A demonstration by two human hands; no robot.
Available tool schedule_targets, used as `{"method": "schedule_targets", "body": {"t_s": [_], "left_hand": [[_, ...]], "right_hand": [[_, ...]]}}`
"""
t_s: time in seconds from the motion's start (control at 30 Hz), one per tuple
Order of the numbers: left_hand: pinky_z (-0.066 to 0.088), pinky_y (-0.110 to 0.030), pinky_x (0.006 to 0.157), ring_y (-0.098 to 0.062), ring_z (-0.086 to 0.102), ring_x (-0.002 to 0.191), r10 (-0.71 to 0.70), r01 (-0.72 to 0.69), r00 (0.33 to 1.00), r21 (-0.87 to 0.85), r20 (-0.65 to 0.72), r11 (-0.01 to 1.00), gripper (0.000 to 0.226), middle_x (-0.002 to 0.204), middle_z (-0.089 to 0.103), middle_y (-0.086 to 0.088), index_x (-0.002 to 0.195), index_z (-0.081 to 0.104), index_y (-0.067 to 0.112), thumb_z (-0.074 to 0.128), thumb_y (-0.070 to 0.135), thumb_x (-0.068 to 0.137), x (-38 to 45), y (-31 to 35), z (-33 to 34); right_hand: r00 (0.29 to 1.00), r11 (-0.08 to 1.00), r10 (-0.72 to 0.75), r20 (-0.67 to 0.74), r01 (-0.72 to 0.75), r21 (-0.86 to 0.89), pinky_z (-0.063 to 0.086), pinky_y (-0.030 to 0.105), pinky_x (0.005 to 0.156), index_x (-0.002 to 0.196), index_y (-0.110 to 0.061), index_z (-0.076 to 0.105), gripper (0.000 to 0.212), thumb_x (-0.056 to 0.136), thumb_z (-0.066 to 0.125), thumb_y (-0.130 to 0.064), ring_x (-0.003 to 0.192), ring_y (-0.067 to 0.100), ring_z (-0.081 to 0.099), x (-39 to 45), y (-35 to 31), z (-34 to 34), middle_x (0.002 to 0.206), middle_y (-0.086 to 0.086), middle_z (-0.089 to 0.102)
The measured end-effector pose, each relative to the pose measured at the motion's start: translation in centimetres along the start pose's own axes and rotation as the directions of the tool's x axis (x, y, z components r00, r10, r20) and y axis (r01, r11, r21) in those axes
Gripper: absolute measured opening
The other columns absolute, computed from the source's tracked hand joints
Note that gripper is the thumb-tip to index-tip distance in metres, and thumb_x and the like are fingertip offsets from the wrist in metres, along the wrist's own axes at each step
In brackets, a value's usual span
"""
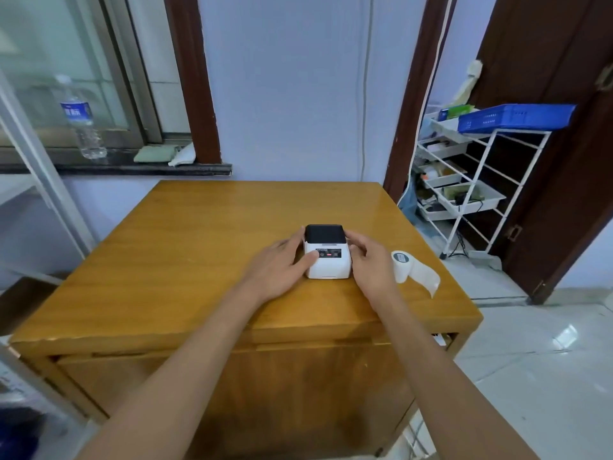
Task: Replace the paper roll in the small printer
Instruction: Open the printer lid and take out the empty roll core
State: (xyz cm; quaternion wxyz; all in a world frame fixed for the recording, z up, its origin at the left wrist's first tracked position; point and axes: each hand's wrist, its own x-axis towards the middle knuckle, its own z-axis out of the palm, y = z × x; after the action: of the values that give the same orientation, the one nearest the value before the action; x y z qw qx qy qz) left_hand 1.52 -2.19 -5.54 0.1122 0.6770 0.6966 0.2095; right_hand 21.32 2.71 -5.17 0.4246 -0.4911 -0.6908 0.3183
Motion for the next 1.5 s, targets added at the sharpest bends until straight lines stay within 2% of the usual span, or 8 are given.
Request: {"method": "schedule_targets", "body": {"t_s": [0.17, 0.3, 0.57, 0.7, 0.8, 1.0, 1.2, 1.5], "left_hand": [[0.04, -0.042, 0.11, -0.02, 0.037, 0.149, -0.004, 0.004, 1.0, -0.034, 0.0, 0.999, 0.085, 0.165, 0.039, 0.007, 0.165, 0.011, 0.036, 0.019, 0.077, 0.091, 0.1, -0.1, 0.0], [0.042, -0.043, 0.105, -0.025, 0.044, 0.143, -0.013, 0.012, 1.0, -0.07, -0.015, 0.997, 0.079, 0.162, 0.043, 0.001, 0.164, 0.013, 0.033, 0.024, 0.068, 0.094, 0.1, -0.1, 0.2], [0.043, -0.04, 0.092, -0.028, 0.052, 0.133, -0.072, 0.062, 0.997, -0.212, -0.041, 0.975, 0.073, 0.158, 0.047, -0.003, 0.16, 0.018, 0.031, 0.039, 0.048, 0.093, 0.1, 0.2, 0.0], [0.038, -0.036, 0.089, -0.024, 0.048, 0.135, -0.077, 0.058, 0.995, -0.242, -0.069, 0.969, 0.068, 0.16, 0.044, -0.002, 0.162, 0.018, 0.03, 0.046, 0.038, 0.099, 0.0, 0.4, -0.1], [0.038, -0.036, 0.09, -0.024, 0.046, 0.137, -0.076, 0.057, 0.994, -0.24, -0.074, 0.969, 0.07, 0.161, 0.042, -0.002, 0.163, 0.017, 0.033, 0.045, 0.038, 0.099, -0.1, 0.4, -0.1], [0.04, -0.037, 0.084, -0.022, 0.051, 0.129, -0.052, 0.035, 0.996, -0.209, -0.075, 0.977, 0.068, 0.154, 0.049, -0.003, 0.162, 0.015, 0.038, 0.041, 0.039, 0.1, -0.3, 0.5, -0.1], [0.048, -0.043, 0.093, -0.023, 0.053, 0.122, -0.051, 0.037, 0.997, -0.232, -0.055, 0.972, 0.07, 0.149, 0.053, -0.002, 0.161, 0.016, 0.041, 0.038, 0.044, 0.095, -0.5, 0.5, -0.3], [0.044, -0.039, 0.089, -0.022, 0.052, 0.122, -0.04, 0.031, 0.998, -0.221, -0.04, 0.975, 0.067, 0.15, 0.053, -0.001, 0.161, 0.014, 0.043, 0.035, 0.042, 0.098, -0.3, 0.1, -0.2]], "right_hand": [[0.998, 0.998, 0.038, 0.041, -0.04, 0.044, 0.054, 0.026, 0.1, 0.146, -0.021, 0.062, 0.046, 0.106, 0.045, -0.005, 0.111, 0.005, 0.063, 0.0, 0.0, -0.2, 0.126, -0.009, 0.072], [0.994, 0.998, 0.056, 0.094, -0.06, 0.032, 0.045, 0.009, 0.086, 0.15, -0.022, 0.059, 0.048, 0.107, 0.044, -0.005, 0.119, 0.007, 0.062, 0.0, -0.1, -0.2, 0.135, -0.007, 0.07], [0.989, 0.999, 0.014, 0.148, -0.019, 0.033, 0.049, 0.019, 0.102, 0.15, -0.023, 0.058, 0.049, 0.107, 0.045, -0.004, 0.12, 0.003, 0.058, 0.5, 0.3, 0.1, 0.139, -0.004, 0.069], [0.989, 0.999, 0.002, 0.148, -0.007, 0.032, 0.047, 0.018, 0.1, 0.149, -0.023, 0.058, 0.048, 0.106, 0.046, -0.004, 0.124, 0.005, 0.06, 0.5, 0.3, 0.2, 0.14, -0.004, 0.069], [0.99, 0.999, 0.012, 0.142, -0.017, 0.037, 0.049, 0.027, 0.107, 0.148, -0.024, 0.059, 0.048, 0.106, 0.046, -0.005, 0.124, 0.006, 0.06, 0.5, 0.4, 0.3, 0.14, -0.004, 0.069], [0.99, 0.999, -0.008, 0.138, 0.003, 0.037, 0.05, 0.03, 0.108, 0.146, -0.023, 0.059, 0.045, 0.107, 0.045, -0.005, 0.126, 0.009, 0.061, 0.5, 0.5, 0.5, 0.137, -0.003, 0.069], [0.988, 0.999, -0.004, 0.152, -0.001, 0.035, 0.049, 0.026, 0.104, 0.145, -0.021, 0.058, 0.044, 0.106, 0.046, -0.003, 0.12, 0.006, 0.059, 0.6, 0.5, 0.5, 0.126, -0.009, 0.065], [0.986, 1.0, -0.018, 0.165, 0.015, 0.023, 0.049, 0.026, 0.104, 0.139, -0.021, 0.06, 0.04, 0.105, 0.051, -0.003, 0.12, 0.009, 0.061, 1.1, 1.1, 0.7, 0.124, -0.01, 0.066]]}}
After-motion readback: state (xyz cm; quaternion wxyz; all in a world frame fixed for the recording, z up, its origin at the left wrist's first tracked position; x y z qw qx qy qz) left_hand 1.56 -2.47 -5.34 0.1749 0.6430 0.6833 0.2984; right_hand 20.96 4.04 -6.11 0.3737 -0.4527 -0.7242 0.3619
